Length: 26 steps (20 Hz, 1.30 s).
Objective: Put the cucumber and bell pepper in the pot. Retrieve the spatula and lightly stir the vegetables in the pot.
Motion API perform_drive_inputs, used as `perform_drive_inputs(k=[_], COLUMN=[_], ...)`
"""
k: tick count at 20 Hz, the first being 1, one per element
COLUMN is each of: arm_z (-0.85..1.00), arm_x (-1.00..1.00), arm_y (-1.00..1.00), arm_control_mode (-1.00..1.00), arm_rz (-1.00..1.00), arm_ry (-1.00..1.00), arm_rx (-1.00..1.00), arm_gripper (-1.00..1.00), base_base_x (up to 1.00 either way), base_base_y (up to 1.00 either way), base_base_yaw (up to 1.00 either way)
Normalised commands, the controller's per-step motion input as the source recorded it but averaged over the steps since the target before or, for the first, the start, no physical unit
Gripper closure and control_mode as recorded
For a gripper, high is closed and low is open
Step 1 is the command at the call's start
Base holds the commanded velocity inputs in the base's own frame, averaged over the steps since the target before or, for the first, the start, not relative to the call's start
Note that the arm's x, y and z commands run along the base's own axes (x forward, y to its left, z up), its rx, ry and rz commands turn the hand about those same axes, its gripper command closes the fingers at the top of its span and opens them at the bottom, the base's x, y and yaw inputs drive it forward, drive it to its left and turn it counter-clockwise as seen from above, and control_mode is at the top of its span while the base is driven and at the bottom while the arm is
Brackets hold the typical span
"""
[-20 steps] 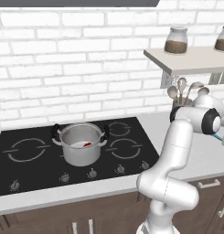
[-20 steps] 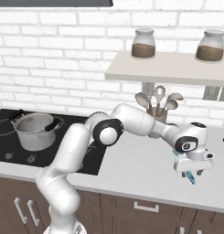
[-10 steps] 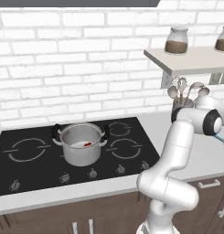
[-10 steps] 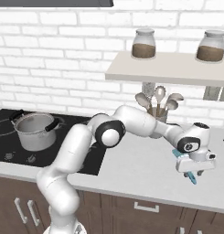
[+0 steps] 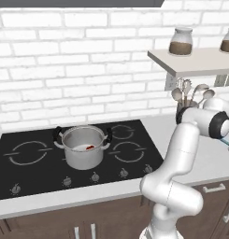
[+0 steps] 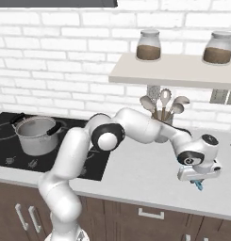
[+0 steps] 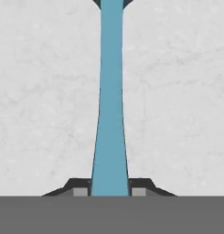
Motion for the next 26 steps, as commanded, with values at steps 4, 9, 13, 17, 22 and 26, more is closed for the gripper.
perform_drive_inputs(k=[4,9,13,17,22,26], arm_z=[-0.98,-0.62,-0.01,0.11,0.3,0.54], arm_x=[-0.1,0.0,0.0,0.0,-0.03,-0.19], arm_y=[0.91,0.67,0.58,0.61,0.63,0.65], arm_control_mode=[-1.0,-1.0,-1.0,-1.0,-1.0,-1.0], arm_rz=[0.0,0.0,0.11,0.21,0.22,0.17], arm_ry=[0.08,0.21,0.07,-0.01,-0.13,-0.18], arm_rx=[-0.03,0.0,0.0,0.0,0.0,0.0], arm_gripper=[1.0,1.0,1.0,1.0,1.0,1.0], base_base_x=[0.0,0.0,0.0,0.0,0.0,0.0], base_base_y=[0.0,0.0,0.0,0.0,0.0,0.0], base_base_yaw=[0.0,0.0,0.0,0.0,0.0,0.0])
